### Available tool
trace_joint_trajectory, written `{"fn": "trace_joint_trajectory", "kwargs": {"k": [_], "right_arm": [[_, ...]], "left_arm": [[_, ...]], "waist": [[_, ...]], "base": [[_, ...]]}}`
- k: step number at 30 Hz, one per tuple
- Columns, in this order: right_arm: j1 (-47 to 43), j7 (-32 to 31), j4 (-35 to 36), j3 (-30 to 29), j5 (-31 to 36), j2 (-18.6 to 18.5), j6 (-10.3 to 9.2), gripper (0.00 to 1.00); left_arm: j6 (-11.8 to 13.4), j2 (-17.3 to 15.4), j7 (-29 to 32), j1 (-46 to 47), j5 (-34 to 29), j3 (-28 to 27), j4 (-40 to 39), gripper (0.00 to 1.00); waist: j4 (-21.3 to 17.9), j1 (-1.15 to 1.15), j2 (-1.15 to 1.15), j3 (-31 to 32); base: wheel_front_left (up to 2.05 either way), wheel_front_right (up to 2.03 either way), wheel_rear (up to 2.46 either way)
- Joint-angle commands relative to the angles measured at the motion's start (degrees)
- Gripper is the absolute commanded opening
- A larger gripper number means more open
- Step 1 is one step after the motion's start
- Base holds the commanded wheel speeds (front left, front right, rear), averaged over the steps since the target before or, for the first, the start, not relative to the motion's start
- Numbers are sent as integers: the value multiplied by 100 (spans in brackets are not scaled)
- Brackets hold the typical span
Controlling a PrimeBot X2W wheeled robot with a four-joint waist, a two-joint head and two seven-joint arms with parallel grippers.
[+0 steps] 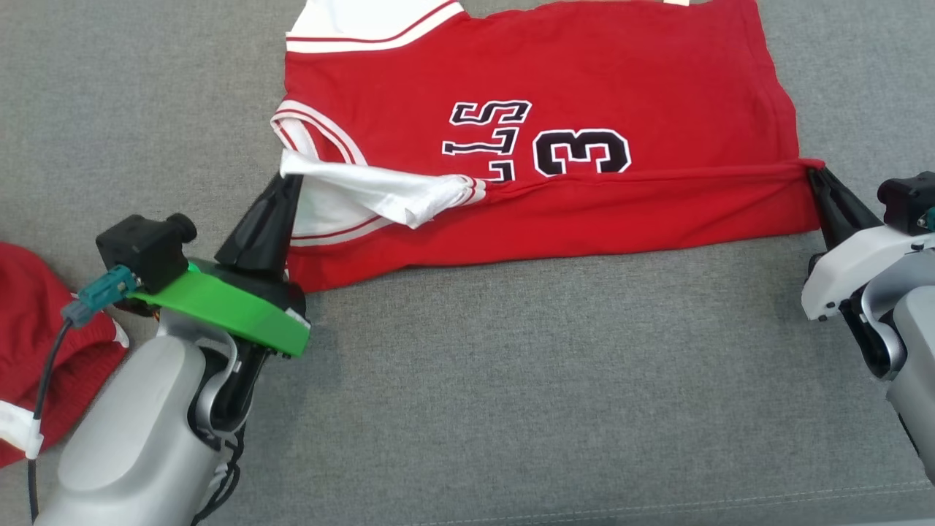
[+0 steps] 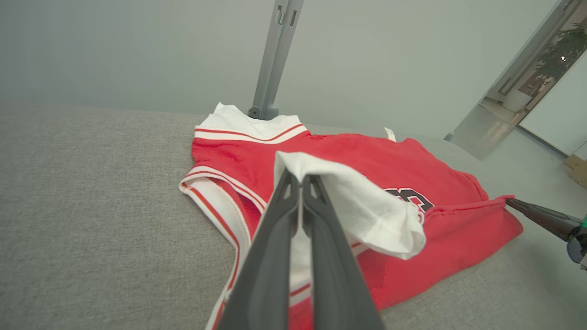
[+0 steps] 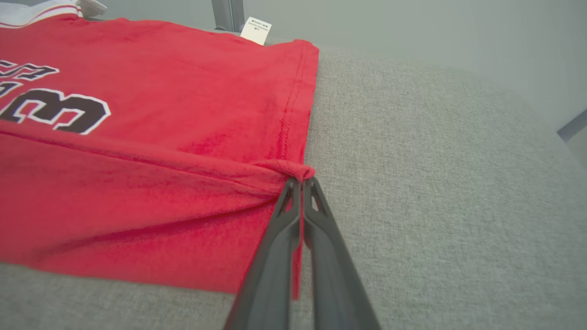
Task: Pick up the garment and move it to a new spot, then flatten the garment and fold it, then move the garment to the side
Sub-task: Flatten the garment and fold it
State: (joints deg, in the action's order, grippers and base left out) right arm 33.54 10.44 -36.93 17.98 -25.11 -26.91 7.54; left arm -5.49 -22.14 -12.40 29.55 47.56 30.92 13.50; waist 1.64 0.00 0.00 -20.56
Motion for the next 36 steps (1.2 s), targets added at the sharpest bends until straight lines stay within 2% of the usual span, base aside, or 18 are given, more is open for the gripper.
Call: {"fn": "trace_joint_trajectory", "kwargs": {"k": [1, 12, 13, 14, 15, 16, 21, 26, 32, 33, 36], "right_arm": [[89, 62, -40, 11, 31, -5, -10, 0], [798, 447, -389, 211, 337, 155, -10, 0], [828, 458, -409, 203, 354, 157, -10, 0], [862, 467, -427, 180, 377, 162, -10, 27], [886, 469, -436, 151, 388, 175, -10, 93], [912, 473, -389, 85, 421, 194, -10, 100], [594, 470, 39, -435, 671, 266, -10, 100], [11, 470, 551, -1014, 956, 408, -10, 100], [-567, 471, 882, -1418, 1098, 622, -9, 100], [-567, 471, 882, -1418, 1098, 622, -9, 100], [-717, 471, 922, -1465, 1096, 709, -10, 100]], "left_arm": [[-8, 21, -72, 142, -98, -44, 58, 0], [-45, 245, -261, 774, -515, -162, 982, 0], [-41, 285, -269, 801, -515, -200, 1039, 4], [-37, 316, -276, 822, -541, -235, 1083, 36], [-34, 354, -284, 841, -574, -274, 1107, 82], [-8, 400, -289, 836, -597, -327, 1136, 100], [38, 582, -279, 468, -623, -659, 993, 100], [130, 667, -54, -115, -200, -773, 783, 100], [751, 655, 675, -901, 201, -840, 410, 100], [751, 655, 675, -901, 201, -840, 410, 100], [972, 686, 935, -1115, 371, -859, 311, 100]], "waist": [[26, 0, 0, -94], [-30, 0, 0, -494], [-30, 0, 0, -512], [-29, 0, 0, -523], [-25, 0, 0, -529], [-23, 0, 0, -529], [-23, 0, 0, -446], [-39, 0, 0, -306], [-55, 0, 0, -204], [-55, 0, 0, -204], [-56, 0, 0, -180]], "base": [[0, 0, 0], [0, 0, 0], [0, 0, 0], [0, 0, 0], [0, 0, 0], [0, 0, 0], [0, 0, 0], [0, 0, 0], [0, 0, 0], [0, 0, 0], [0, 0, 0]]}}
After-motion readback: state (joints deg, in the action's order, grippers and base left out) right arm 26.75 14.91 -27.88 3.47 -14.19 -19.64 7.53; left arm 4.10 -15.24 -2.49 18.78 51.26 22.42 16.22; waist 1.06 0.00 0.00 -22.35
